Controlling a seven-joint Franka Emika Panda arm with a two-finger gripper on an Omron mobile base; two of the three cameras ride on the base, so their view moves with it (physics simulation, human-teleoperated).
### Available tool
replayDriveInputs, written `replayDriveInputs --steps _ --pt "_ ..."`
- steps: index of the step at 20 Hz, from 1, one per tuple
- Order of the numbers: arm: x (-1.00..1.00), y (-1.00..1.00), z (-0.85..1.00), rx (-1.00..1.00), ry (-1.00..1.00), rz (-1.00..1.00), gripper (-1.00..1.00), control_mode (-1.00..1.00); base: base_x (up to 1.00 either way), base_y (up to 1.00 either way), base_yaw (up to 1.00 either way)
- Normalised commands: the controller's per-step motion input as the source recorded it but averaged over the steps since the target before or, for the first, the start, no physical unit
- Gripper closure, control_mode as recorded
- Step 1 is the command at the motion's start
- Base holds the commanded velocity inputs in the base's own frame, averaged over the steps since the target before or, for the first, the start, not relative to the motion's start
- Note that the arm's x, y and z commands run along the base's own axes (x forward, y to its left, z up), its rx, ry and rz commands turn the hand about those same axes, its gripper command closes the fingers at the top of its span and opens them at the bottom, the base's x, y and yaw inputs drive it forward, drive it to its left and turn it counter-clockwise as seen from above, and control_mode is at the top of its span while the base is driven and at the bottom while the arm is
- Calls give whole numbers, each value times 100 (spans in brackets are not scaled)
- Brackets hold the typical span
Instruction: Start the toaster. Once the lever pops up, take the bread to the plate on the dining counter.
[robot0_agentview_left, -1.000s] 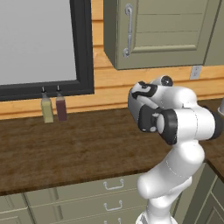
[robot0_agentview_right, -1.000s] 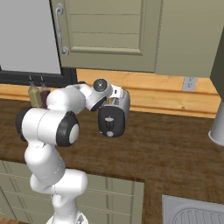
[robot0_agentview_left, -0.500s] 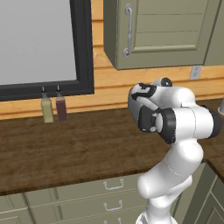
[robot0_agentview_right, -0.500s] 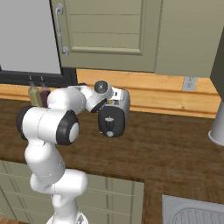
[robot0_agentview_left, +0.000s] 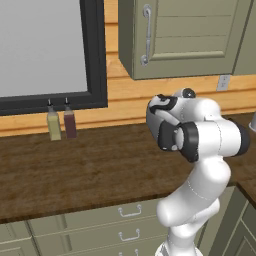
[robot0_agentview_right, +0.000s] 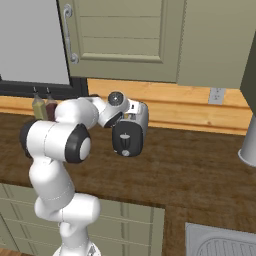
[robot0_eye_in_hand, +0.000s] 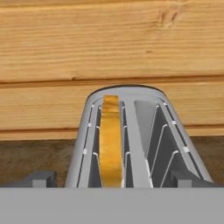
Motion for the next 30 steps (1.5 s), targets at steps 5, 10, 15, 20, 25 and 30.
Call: replayDriveInputs --steps 5,10,15,20,25,30 --pt "15 0 0 0 0 0 -100 -100 0 0 0" --pt "12 0 0 0 0 0 -100 -100 0 0 0" --pt "2 0 -2 0 0 0 -100 -100 0 0 0" --pt "0 0 -9 0 1 0 -100 -100 0 0 0" --pt "0 0 -9 0 2 0 -100 -100 0 0 0" --pt "0 0 -3 0 1 0 -100 -100 0 0 0"
